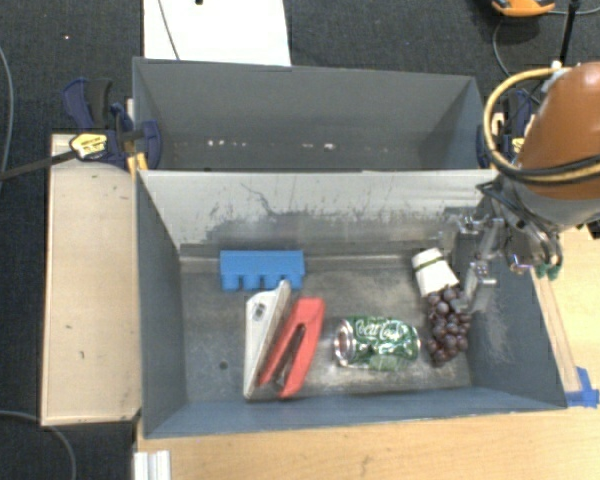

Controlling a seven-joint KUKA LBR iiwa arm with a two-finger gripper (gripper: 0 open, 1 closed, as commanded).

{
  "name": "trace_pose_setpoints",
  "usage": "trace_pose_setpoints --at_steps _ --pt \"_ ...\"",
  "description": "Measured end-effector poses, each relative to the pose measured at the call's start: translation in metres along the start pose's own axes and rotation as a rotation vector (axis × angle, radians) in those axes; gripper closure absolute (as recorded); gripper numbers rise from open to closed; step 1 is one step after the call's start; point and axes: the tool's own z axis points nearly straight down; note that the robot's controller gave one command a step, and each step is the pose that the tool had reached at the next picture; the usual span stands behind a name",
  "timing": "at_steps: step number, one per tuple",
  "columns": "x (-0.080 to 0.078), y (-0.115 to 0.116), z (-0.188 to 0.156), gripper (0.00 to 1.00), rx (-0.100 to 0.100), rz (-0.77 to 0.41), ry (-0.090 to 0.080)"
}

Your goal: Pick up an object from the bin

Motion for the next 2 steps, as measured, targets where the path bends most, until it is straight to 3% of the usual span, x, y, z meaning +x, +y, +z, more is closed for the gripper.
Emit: trace_pose_setpoints --at_steps 1,2 --pt "-0.001 0.000 -0.005 0.00 0.001 -0.002 -0.008" --pt "0.013 0.010 0.038 0.00 0.002 0.000 -0.014"
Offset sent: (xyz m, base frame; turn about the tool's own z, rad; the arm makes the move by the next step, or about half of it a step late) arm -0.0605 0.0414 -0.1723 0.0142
